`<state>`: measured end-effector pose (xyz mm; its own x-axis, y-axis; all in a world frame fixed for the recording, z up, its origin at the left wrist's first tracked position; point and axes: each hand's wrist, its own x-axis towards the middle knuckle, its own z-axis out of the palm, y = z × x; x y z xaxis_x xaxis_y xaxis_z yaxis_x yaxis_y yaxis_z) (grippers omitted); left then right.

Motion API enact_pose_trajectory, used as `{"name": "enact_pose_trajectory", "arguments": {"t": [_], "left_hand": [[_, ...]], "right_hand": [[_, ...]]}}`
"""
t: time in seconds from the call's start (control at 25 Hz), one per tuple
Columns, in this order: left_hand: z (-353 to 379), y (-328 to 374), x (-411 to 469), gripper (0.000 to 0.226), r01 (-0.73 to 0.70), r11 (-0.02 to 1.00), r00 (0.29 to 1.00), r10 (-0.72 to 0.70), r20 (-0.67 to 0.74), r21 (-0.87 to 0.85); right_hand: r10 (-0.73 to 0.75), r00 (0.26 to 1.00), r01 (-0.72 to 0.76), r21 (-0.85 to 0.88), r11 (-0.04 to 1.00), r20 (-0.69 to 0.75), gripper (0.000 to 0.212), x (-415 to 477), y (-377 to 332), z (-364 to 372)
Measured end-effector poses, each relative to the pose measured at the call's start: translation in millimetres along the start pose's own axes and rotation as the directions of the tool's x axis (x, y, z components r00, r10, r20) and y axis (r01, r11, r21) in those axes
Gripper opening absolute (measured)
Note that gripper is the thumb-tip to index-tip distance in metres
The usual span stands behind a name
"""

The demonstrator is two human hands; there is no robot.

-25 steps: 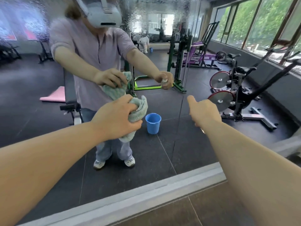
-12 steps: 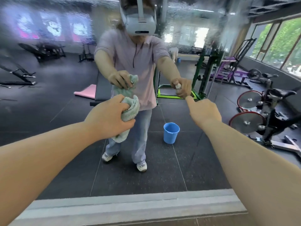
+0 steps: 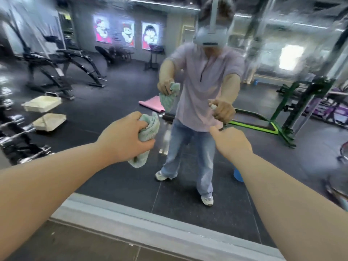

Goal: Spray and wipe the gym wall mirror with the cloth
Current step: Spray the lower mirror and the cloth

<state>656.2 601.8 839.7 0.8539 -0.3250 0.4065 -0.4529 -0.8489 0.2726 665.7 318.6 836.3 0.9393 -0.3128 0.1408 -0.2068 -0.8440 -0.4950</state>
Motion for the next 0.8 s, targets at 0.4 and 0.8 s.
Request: {"name": "enact_pose_trajectory", "arguments": {"t": [0.4, 0.8], "left_hand": [[-93.6, -261.2, -91.0, 0.039, 0.226, 0.973, 0.974, -0.225, -0.029, 0.049], [-93.2, -457.3, -89.4, 0.033, 0.414, 0.908, 0.910, -0.412, -0.051, 0.056]], "right_hand": [[-0.064, 0.984, 0.072, -0.038, 0.997, 0.164, 0.055, -32.2, -225.3, 203.1], [-0.122, 0.956, 0.112, 0.049, 0.992, 0.267, 0.056, 14.1, -384.5, 379.4]]}}
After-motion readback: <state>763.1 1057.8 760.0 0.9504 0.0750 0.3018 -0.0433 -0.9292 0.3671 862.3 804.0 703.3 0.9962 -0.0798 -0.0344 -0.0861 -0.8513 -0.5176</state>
